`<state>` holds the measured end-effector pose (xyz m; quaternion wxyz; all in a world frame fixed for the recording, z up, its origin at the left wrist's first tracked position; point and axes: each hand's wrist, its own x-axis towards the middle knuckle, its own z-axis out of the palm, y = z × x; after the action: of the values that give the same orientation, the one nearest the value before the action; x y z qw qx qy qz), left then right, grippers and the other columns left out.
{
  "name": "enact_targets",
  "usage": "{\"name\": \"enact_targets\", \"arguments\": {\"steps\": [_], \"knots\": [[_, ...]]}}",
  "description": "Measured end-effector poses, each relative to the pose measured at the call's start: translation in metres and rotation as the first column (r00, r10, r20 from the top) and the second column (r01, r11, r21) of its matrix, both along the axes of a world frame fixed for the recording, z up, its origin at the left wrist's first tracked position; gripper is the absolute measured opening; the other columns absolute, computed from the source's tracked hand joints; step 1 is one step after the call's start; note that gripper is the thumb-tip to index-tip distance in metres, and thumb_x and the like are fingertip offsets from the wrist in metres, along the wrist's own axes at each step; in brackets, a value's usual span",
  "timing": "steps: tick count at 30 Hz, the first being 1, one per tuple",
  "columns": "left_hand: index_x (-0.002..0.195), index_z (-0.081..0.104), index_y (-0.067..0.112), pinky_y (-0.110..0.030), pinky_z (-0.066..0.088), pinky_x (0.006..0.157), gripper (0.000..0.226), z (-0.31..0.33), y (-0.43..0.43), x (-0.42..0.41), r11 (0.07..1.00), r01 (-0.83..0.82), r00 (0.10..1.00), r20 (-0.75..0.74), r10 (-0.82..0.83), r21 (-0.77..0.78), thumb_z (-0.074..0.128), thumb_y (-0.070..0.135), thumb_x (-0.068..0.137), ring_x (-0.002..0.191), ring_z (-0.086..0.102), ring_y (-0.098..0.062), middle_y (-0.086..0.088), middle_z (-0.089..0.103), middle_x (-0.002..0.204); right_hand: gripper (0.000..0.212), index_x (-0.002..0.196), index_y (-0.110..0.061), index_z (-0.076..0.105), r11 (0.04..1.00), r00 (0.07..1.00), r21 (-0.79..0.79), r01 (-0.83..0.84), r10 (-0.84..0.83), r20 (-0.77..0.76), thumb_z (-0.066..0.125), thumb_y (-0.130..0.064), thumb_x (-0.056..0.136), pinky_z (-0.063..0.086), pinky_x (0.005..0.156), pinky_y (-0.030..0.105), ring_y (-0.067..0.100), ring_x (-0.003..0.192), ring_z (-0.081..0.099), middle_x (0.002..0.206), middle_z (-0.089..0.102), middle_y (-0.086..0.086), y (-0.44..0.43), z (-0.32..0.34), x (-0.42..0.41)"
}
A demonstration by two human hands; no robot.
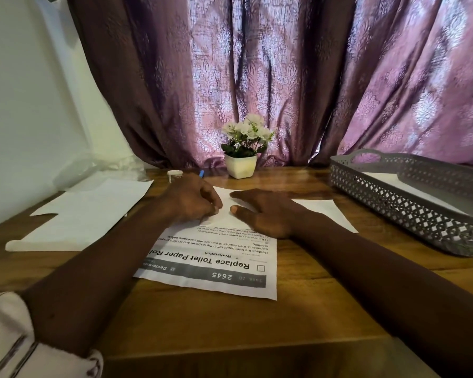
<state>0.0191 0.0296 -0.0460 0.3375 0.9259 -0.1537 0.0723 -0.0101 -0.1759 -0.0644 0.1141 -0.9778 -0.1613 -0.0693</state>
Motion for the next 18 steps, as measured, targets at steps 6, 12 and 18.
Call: {"name": "enact_targets", "arguments": {"steps": [6, 12, 18], "knots": [[0.129, 0.064, 0.021, -0.016, 0.053, 0.055, 0.055, 0.001, 0.005, 0.002, 0.993, 0.087, 0.990, -0.107, -0.095, -0.076, 0.084, 0.005, 0.080, 0.076, 0.065, -0.015, -0.013, 0.068, 0.118, 0.057, 0.146, -0.032, 0.050, 0.997, 0.988, 0.081, -0.005, -0.007, 0.151, 0.059, -0.054, 0.094, 0.039, 0.113, 0.046, 0.023, 0.137, 0.046, 0.143, 0.056, 0.001, -0.005, -0.003, 0.008], [0.131, 0.055, 0.028, -0.025, 0.052, 0.049, 0.074, 0.006, 0.013, 0.001, 0.955, 0.106, 0.966, -0.201, -0.165, -0.276, 0.085, -0.007, 0.073, 0.064, 0.064, -0.017, -0.013, 0.068, 0.099, 0.062, 0.143, -0.025, 0.054, 0.993, 0.891, -0.031, -0.115, 0.117, 0.438, 0.061, -0.052, 0.088, 0.042, 0.103, 0.043, 0.029, 0.120, 0.052, 0.124, 0.059, 0.006, -0.003, 0.000, 0.006], [0.083, 0.070, 0.018, -0.037, 0.057, 0.073, 0.031, 0.016, 0.024, 0.012, 0.911, 0.167, 0.949, 0.311, -0.046, -0.377, 0.089, -0.002, 0.067, 0.068, 0.063, -0.014, -0.003, 0.075, 0.077, 0.065, 0.149, -0.022, 0.050, 0.984, 0.585, -0.178, 0.029, 0.127, 0.801, 0.068, -0.041, 0.089, 0.045, 0.091, 0.045, 0.032, 0.113, 0.054, 0.130, 0.057, 0.009, -0.003, 0.024, -0.006]]}}
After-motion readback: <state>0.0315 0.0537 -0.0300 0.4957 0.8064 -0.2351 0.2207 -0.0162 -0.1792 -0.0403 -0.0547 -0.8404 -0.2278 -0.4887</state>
